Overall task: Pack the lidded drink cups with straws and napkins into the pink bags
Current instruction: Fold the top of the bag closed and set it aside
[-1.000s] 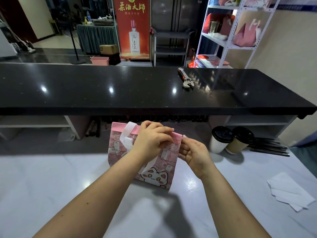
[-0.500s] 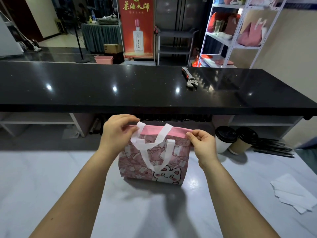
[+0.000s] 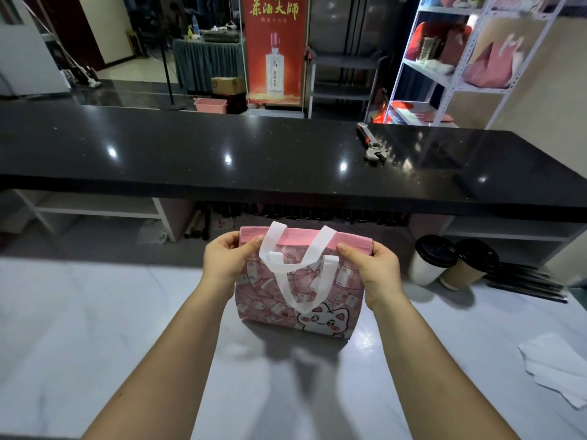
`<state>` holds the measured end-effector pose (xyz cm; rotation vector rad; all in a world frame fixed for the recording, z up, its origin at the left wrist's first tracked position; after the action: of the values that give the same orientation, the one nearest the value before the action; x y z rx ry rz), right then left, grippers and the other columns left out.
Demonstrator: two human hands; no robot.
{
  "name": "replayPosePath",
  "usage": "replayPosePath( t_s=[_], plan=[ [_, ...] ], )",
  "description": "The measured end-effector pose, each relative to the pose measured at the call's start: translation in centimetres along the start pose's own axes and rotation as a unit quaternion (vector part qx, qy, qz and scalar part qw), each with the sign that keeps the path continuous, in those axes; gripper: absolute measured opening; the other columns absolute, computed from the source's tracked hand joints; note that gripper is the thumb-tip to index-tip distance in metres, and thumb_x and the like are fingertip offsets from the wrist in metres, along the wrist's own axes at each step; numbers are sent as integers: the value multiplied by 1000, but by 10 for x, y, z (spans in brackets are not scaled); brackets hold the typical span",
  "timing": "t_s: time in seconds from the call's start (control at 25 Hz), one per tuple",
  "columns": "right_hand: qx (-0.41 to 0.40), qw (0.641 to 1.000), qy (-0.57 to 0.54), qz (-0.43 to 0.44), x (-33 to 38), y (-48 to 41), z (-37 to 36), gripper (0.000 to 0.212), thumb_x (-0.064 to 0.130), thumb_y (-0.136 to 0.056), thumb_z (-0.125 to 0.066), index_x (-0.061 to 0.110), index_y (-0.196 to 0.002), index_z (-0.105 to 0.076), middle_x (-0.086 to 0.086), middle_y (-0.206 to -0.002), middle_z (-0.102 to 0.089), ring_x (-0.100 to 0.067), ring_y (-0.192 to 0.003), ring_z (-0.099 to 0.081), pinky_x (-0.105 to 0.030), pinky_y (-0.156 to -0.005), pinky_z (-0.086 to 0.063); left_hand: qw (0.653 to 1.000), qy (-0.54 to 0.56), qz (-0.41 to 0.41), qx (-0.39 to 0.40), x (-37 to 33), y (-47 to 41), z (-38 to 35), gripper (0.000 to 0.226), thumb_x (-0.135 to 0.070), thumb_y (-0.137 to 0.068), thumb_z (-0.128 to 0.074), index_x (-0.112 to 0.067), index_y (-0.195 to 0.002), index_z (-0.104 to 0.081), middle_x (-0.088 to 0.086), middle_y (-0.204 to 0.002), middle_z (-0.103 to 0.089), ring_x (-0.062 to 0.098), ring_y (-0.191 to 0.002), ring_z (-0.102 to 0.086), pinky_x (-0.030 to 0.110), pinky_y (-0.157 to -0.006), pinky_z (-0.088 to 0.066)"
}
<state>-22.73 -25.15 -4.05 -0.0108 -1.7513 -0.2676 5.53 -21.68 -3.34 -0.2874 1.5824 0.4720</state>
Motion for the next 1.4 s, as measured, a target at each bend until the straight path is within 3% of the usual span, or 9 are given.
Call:
replayPosePath(
  t_s=[0.28, 0.4, 0.52, 0.72, 0.88, 0.96, 1.2, 1.32, 1.4],
  plan=[
    [-17, 995, 91, 26, 17, -9, 18, 17, 7, -75, -78, 11, -89, -70, -6, -82, -74, -17, -73, -72, -26, -57, -55, 999, -36, -1, 32, -7, -2, -3, 12, -14, -79, -76, -5, -85, -71, 6, -73, -70, 9, -56, -66, 20, -47, -51],
    [-9, 995, 91, 37, 15, -6, 29, 10, 9, -83, -72, 11, -92, -70, -5, -82, -73, -13, -71, -71, -21, -54, -54, 999, 3, 11, 39, 4, -3, 0, 11, -15, -81, -75, -6, -87, -72, 6, -77, -72, 17, -68, -67, 26, -58, -55],
    [2, 996, 78, 40, 5, -2, 42, 3, 8, -85, -69, 8, -88, -68, -8, -81, -72, -18, -73, -69, -26, -61, -56, 999, -3, -4, 35, 14, -1, 10, 5, -16, -84, -72, -13, -88, -72, 6, -83, -73, 19, -77, -67, 30, -70, -55],
    [-19, 995, 62, 81, 10, -1, 41, 14, 4, -85, -67, 10, -73, -62, 1, -66, -65, -4, -57, -61, -19, -55, -51, 998, -16, -59, -10, 4, 3, 10, 5, -11, -87, -69, -16, -84, -68, 0, -80, -70, 10, -72, -65, 15, -60, -52],
    [13, 994, 58, 97, -9, 9, 53, 19, -3, -82, -67, 11, -93, -68, 2, -85, -73, -4, -76, -68, -17, -70, -55, 999, 16, -36, 14, 51, 26, 18, 17, -2, -81, -72, -15, -91, -71, -2, -84, -74, 7, -77, -70, 19, -71, -57],
    [22, 995, 62, 80, -33, 21, 64, 25, -10, -79, -68, 7, -98, -67, 5, -83, -75, -4, -79, -69, -16, -73, -54, 1000, 3, -21, 1, 74, 37, 28, 18, 0, -79, -73, -15, -88, -72, -2, -84, -74, 9, -78, -70, 20, -73, -57],
    [-11, 998, 47, 49, -58, 18, 54, 21, -8, -84, -63, 13, -86, -65, 8, -74, -73, -5, -69, -67, -21, -64, -56, 999, -9, -27, -28, 85, 32, 26, 15, -1, -87, -65, -16, -85, -65, 2, -85, -70, 12, -79, -65, 17, -71, -52],
    [-24, 998, 38, 47, -69, 20, 58, 22, -7, -85, -64, 15, -86, -66, 9, -77, -74, -5, -75, -67, -19, -71, -54, 999, 6, -15, -27, 96, 39, 25, 12, -1, -89, -63, -13, -89, -63, 3, -87, -69, 11, -80, -65, 15, -70, -52],
    [-17, 998, 50, 22, -87, 24, 66, 23, -7, -84, -65, 16, -87, -68, 6, -81, -74, -9, -80, -68, -25, -80, -54, 1000, 0, -9, -20, 102, 43, 28, 14, 1, -85, -67, -12, -90, -65, 2, -88, -70, 10, -81, -66, 15, -73, -53]
  ],
)
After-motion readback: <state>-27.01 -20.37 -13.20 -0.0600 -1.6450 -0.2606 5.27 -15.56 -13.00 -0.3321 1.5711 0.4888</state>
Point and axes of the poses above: each hand's wrist, its own y-axis away from the middle knuckle, its own z-axis out of the back of the hand, x = y × z, the point moved 8 cm from there along -y, towards the middle knuckle
